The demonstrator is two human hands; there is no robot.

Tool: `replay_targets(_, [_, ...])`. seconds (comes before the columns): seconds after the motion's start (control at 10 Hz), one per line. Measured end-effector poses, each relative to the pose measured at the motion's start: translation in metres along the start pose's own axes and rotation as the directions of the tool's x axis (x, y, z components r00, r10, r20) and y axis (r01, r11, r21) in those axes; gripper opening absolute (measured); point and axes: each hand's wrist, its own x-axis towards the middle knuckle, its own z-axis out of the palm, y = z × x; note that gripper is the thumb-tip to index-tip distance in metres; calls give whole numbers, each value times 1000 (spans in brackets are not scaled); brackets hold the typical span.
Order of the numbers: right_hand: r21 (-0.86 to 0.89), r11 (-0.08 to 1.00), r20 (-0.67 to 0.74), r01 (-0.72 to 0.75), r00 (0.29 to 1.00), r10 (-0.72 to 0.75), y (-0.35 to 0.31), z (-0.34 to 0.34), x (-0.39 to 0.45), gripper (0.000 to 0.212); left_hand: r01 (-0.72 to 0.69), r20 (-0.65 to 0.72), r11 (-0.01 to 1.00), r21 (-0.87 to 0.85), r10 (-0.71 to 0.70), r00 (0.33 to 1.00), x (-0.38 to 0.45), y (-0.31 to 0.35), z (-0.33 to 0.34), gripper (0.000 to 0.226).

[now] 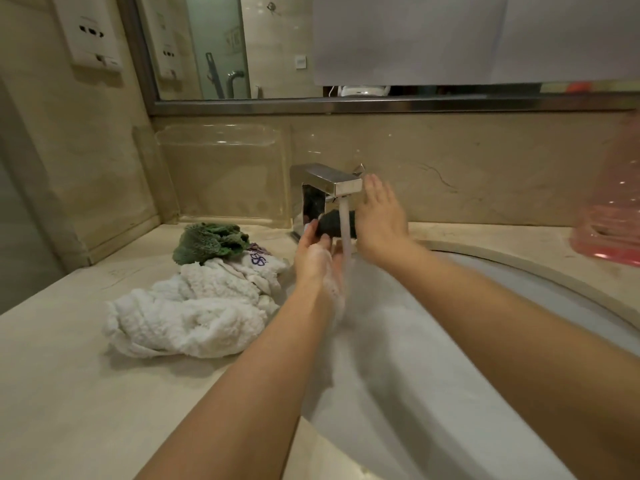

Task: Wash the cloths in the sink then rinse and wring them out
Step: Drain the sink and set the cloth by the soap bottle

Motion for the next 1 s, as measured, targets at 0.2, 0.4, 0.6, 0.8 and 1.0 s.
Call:
replay_targets(0.2, [918,213,230,-334,887,400,-54,24,-31,17,-60,-91,998,-28,57,994,4,2,-2,40])
replay_targets(0.4, [924,-304,329,-233,889,319,-58,23,-34,13,-98,-110,988,123,112,988,1,3,1,36])
replay_targets(0.6, [870,-428,372,-246,897,238,-60,22,-41,23,-55,-96,978,199,76,992,-4,4,-2,30])
replay_targets(0.8, [621,-659,442,-425,884,-153,-41,46,-38,45,17,-92,954,299,11,996,-10,4,1,14])
replay_targets(1.0, [492,-727,473,-480,848,-239,-31,64,-52,76,129,-178,902,412,-60,982,-2,-5,-3,22])
